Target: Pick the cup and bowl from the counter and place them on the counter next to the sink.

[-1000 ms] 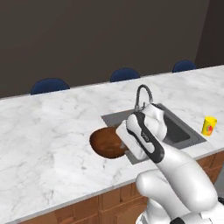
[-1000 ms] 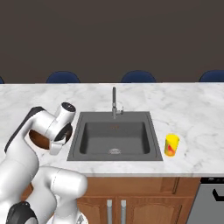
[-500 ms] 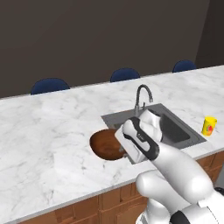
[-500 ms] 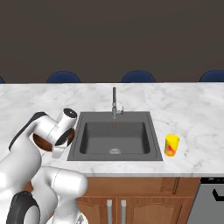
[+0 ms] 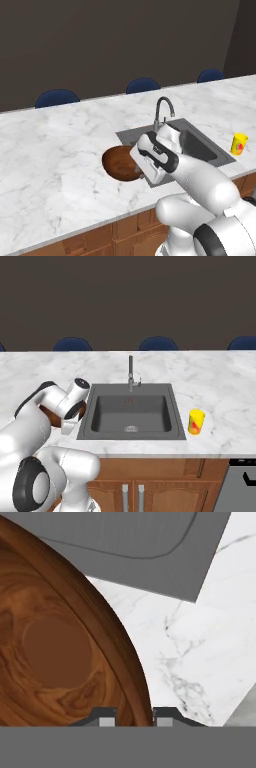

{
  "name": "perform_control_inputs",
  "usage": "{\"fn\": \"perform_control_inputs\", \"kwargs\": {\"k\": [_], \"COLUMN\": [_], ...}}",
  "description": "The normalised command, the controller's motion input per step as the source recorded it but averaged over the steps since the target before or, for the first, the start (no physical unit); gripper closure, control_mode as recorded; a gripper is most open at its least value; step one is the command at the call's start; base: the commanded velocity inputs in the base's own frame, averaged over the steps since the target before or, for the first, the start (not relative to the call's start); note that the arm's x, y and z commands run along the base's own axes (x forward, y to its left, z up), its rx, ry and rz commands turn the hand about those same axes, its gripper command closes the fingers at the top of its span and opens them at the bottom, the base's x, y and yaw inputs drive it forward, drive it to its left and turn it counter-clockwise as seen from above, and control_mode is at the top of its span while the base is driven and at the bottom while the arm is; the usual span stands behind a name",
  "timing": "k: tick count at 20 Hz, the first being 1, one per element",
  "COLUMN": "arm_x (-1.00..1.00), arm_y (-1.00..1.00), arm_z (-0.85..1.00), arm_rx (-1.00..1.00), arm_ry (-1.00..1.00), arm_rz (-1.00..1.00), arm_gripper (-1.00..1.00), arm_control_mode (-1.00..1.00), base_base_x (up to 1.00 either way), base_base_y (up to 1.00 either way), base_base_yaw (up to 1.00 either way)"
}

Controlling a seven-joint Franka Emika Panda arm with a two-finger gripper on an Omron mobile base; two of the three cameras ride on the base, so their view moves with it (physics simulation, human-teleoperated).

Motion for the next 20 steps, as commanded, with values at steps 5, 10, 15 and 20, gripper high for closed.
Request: {"fn": "perform_control_inputs", "kwargs": {"k": [5, 10, 15, 20], "arm_x": [0.0, 0.0, 0.0, 0.0], "arm_y": [0.0, 0.0, 0.0, 0.0], "arm_z": [0.0, 0.0, 0.0, 0.0], "arm_rx": [0.0, 0.0, 0.0, 0.0], "arm_ry": [0.0, 0.0, 0.0, 0.0], "arm_rz": [0.0, 0.0, 0.0, 0.0], "arm_gripper": [1.0, 1.0, 1.0, -1.0], "arm_control_mode": [-1.0, -1.0, -1.0, -1.0], "base_base_x": [0.0, 0.0, 0.0, 0.0], "base_base_y": [0.0, 0.0, 0.0, 0.0], "base_base_yaw": [0.0, 0.0, 0.0, 0.0]}}
